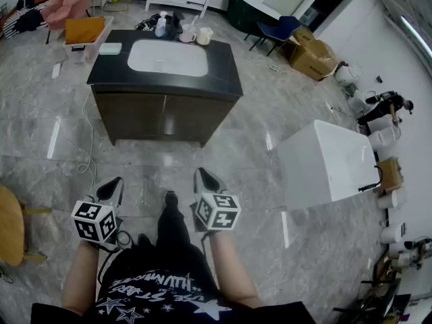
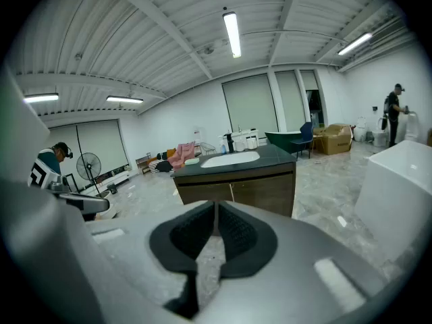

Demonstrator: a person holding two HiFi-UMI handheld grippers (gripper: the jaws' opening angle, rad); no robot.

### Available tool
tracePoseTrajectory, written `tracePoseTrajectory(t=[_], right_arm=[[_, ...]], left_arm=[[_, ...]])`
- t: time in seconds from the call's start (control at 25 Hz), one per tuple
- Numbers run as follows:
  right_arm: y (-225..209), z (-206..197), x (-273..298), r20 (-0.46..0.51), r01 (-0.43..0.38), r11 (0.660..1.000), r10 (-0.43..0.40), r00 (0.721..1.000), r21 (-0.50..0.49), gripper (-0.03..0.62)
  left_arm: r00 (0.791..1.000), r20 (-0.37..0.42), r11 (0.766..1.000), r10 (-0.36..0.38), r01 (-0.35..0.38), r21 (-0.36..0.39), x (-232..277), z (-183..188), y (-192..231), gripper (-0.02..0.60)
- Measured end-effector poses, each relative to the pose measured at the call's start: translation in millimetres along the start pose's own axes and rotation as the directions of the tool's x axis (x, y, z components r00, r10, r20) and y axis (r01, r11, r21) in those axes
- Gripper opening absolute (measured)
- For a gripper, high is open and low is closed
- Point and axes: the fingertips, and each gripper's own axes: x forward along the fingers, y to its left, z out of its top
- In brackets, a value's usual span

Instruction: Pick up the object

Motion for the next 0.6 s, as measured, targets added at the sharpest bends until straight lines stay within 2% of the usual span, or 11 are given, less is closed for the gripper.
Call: tracePoseTrajectory(t=[0.36,0.6], right_arm=[[11,-8,0,-0.02,0.002,1.0,-0.003,1.0,-0.009,0.021],[13,3,-2,0.003,-0.005,1.0,0.005,1.0,-0.014,0.021]], left_arm=[[1.0,-0.022,0.999,-0.003,0.002,-0.052,-6,-23,5,0.009],[1.0,0.011,0.998,0.01,-0.009,-0.056,-12,-13,11,0.009]])
